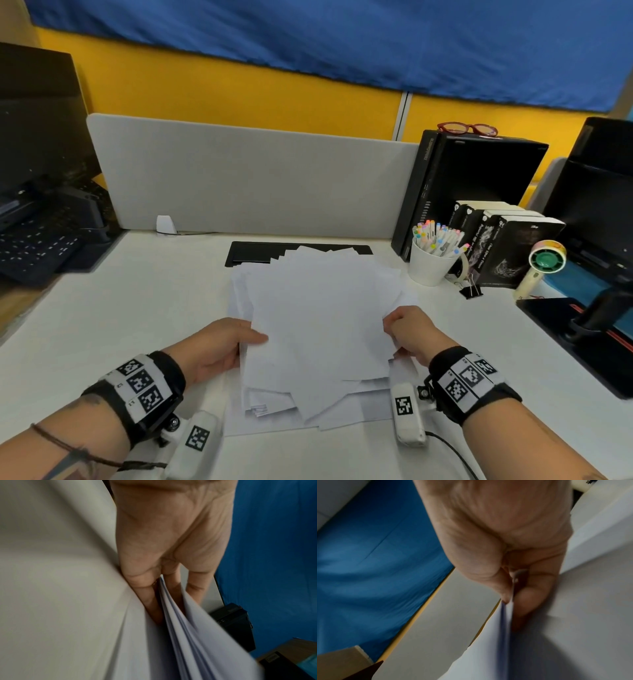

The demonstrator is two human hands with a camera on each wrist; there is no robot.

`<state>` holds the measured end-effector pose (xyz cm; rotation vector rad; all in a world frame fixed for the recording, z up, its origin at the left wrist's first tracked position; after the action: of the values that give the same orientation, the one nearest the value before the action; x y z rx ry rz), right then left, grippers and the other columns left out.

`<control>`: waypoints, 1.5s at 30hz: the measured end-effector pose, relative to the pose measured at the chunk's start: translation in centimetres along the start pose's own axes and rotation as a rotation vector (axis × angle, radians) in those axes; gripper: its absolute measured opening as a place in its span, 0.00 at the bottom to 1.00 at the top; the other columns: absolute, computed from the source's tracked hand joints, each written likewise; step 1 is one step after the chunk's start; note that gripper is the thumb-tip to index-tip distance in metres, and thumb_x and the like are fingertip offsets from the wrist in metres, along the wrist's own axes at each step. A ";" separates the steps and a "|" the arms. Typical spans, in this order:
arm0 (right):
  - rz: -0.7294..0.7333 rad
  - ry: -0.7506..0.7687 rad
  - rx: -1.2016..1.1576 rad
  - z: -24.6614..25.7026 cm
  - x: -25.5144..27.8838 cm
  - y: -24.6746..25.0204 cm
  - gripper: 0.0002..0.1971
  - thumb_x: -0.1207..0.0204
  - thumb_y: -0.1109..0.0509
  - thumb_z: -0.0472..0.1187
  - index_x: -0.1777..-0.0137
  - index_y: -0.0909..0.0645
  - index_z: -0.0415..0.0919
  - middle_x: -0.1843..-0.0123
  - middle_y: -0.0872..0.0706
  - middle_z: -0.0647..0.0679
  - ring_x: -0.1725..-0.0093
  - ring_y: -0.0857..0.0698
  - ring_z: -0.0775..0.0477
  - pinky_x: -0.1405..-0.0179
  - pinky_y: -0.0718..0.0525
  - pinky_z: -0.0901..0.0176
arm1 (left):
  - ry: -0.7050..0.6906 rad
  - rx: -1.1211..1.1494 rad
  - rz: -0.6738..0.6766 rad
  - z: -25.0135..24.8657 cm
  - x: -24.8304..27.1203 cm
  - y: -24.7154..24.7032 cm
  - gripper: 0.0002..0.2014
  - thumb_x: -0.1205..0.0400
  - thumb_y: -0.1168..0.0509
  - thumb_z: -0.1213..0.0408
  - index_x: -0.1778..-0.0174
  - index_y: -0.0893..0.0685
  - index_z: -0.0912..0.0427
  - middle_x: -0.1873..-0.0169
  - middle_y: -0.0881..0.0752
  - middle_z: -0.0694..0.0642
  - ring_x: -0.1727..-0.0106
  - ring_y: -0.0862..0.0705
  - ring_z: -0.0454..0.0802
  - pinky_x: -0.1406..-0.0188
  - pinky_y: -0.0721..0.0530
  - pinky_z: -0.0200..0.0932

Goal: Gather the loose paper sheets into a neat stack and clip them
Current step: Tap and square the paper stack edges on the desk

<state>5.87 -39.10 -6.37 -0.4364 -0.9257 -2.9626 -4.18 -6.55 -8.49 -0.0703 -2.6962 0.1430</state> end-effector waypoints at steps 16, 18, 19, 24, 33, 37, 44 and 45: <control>0.020 -0.119 -0.367 -0.1 -0.7 0.4 0.31 0.28 0.17 0.43 0.32 0.28 0.33 0.43 0.18 0.41 0.45 0.17 0.40 0.48 0.16 0.50 | -0.072 0.078 -0.221 -0.6 -1.0 0.0 0.19 0.22 0.21 0.69 0.35 0.12 0.67 0.45 0.06 0.65 0.41 0.08 0.68 0.34 0.13 0.68; 0.107 -0.153 -0.500 0.4 -0.5 0.1 0.32 0.30 0.16 0.42 0.33 0.30 0.38 0.49 0.18 0.43 0.53 0.16 0.42 0.60 0.19 0.52 | -0.123 0.128 -0.173 -0.9 -0.6 -0.3 0.17 0.20 0.24 0.71 0.34 0.12 0.65 0.44 0.06 0.64 0.43 0.07 0.67 0.41 0.10 0.63; 0.138 -0.145 -0.512 0.5 -0.5 0.1 0.30 0.31 0.16 0.41 0.33 0.25 0.36 0.52 0.15 0.44 0.57 0.16 0.45 0.63 0.20 0.54 | -0.150 0.140 -0.146 -1.3 -0.3 -0.5 0.16 0.19 0.25 0.72 0.34 0.12 0.64 0.43 0.06 0.64 0.43 0.07 0.66 0.45 0.09 0.60; -0.134 0.172 -0.355 2.6 -1.1 2.4 0.11 0.13 0.35 0.42 0.34 0.19 0.41 0.43 0.13 0.45 0.46 0.16 0.44 0.48 0.19 0.53 | -0.178 0.052 -0.067 -2.4 -0.2 -0.3 0.21 0.24 0.23 0.77 0.34 0.13 0.66 0.42 0.07 0.66 0.41 0.07 0.66 0.38 0.11 0.61; -0.127 0.414 0.196 5.6 -2.5 3.8 0.16 0.13 0.37 0.37 0.65 0.22 0.39 0.67 0.22 0.44 0.62 0.23 0.44 0.62 0.28 0.56 | -0.004 -0.067 0.075 -1.3 -1.7 -0.3 0.44 0.51 0.07 0.68 0.36 0.10 0.69 0.40 0.08 0.67 0.39 0.08 0.64 0.37 0.10 0.56; -0.272 0.477 0.062 7.0 -2.5 5.6 0.03 0.19 0.28 0.37 0.51 0.13 0.41 0.62 0.16 0.50 0.61 0.18 0.47 0.62 0.23 0.61 | 0.032 -0.100 0.039 -1.6 -1.5 -0.3 0.23 0.30 0.20 0.77 0.38 0.10 0.71 0.40 0.08 0.68 0.40 0.07 0.63 0.30 0.15 0.58; 0.061 0.416 0.144 8.8 -3.5 2.6 0.00 0.20 0.25 0.39 0.52 0.13 0.45 0.79 0.19 0.56 0.81 0.23 0.59 0.78 0.24 0.72 | 0.044 -0.063 0.015 -2.0 -1.2 -1.1 0.20 0.23 0.22 0.60 0.36 0.10 0.62 0.41 0.06 0.61 0.40 0.07 0.58 0.35 0.12 0.53; 0.035 0.398 0.132 9.1 -3.7 2.3 0.01 0.19 0.26 0.40 0.51 0.14 0.43 0.75 0.18 0.52 0.78 0.21 0.57 0.76 0.21 0.70 | 0.049 -0.067 -0.001 -1.8 -1.4 -1.0 0.21 0.23 0.22 0.58 0.35 0.10 0.61 0.41 0.06 0.60 0.40 0.07 0.58 0.33 0.13 0.54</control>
<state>11.99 -36.23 1.07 0.1353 -1.0352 -2.7768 -2.17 -7.43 -7.31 -0.0916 -2.6519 0.0495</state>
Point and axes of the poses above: each hand's wrist, its own x-axis away from the middle knuckle, its own y-axis out of the back of the hand, z = x × y, the point moved 6 cm from there along -x, towards the middle knuckle
